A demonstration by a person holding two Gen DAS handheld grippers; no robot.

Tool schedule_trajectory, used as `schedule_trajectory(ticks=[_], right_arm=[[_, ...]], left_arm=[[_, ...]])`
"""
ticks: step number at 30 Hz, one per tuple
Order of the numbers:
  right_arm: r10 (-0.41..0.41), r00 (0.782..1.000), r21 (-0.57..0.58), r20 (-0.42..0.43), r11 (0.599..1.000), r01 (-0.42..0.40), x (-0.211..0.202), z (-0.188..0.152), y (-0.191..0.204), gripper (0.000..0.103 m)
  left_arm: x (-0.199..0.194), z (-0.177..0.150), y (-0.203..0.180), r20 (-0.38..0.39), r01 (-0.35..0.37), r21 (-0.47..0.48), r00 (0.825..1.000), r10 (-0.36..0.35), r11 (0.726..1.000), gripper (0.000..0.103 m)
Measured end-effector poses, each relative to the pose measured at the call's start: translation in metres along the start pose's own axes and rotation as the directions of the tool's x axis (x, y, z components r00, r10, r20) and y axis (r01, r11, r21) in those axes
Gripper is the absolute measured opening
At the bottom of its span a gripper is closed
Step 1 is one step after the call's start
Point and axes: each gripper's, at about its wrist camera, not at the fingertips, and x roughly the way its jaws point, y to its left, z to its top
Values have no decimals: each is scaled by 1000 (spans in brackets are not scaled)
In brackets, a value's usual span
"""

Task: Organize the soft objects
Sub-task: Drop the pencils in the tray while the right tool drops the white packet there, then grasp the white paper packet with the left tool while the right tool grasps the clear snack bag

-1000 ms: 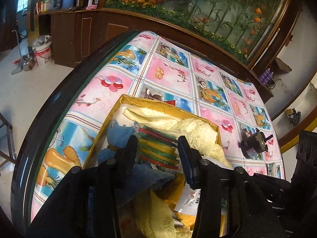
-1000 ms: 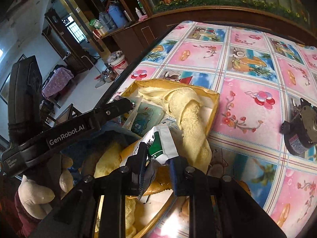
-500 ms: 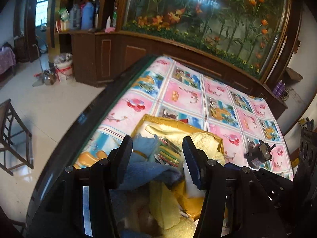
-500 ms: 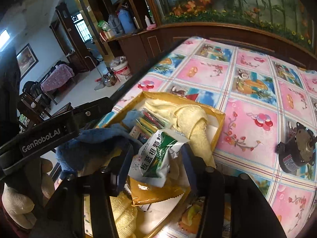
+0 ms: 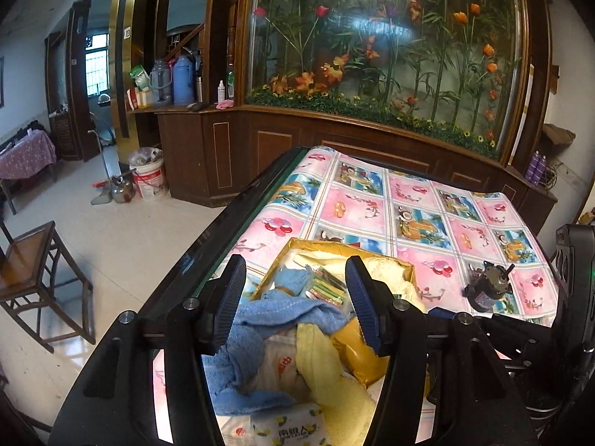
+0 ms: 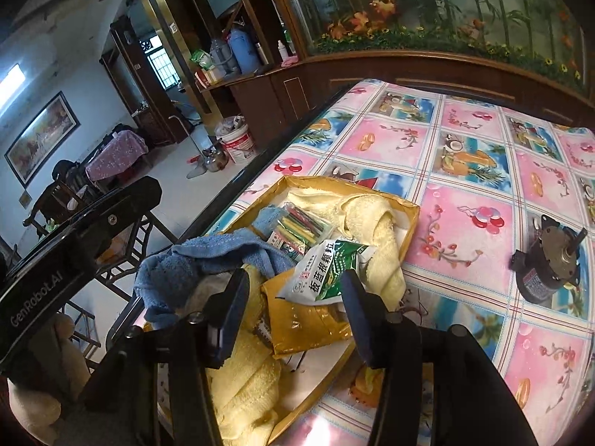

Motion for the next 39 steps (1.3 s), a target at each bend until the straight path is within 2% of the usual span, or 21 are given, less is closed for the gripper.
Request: schedule_trajectory(ticks=[14,22,25,27,29,31,35,37,38,39], right_arm=[[-13,1000,86,23,996,11,-36,-32,-26,52],[-48,997,198,62,980,35,-75,-59,-72,52],[-91,992,250,84,966,67,-100,-73,-103,52],[-147,984,303,104,947,110,-123,-85,-132,52],[-218,969,362,117,918,162,-149,-98,-163,52],[-284,953,416,108,883,216,-170,-113,-192,53],[-353,933,522,72,810,266,-197,-144,-240,55],[-358,932,547,54,792,272,-201,-155,-254,55],[-358,933,550,47,789,275,-201,-159,-258,55],[-355,934,550,40,788,276,-199,-162,-261,55]], left_arm=[[-29,-14,-21,-4,5,42,1000,-5,999,56],[-44,-21,-38,-2,21,82,1000,-21,996,56],[-53,-24,-44,-12,67,93,998,-66,993,56],[-59,-26,-48,-17,106,102,994,-105,989,56],[-62,-32,-57,-30,152,114,988,-149,982,60],[-61,-40,-71,-59,205,131,978,-199,970,66],[-47,-61,-106,-163,315,178,944,-288,932,66],[-38,-76,-125,-233,380,180,913,-336,907,66],[-33,-83,-133,-274,413,169,892,-360,895,66],[-27,-93,-142,-321,453,151,863,-390,879,66]])
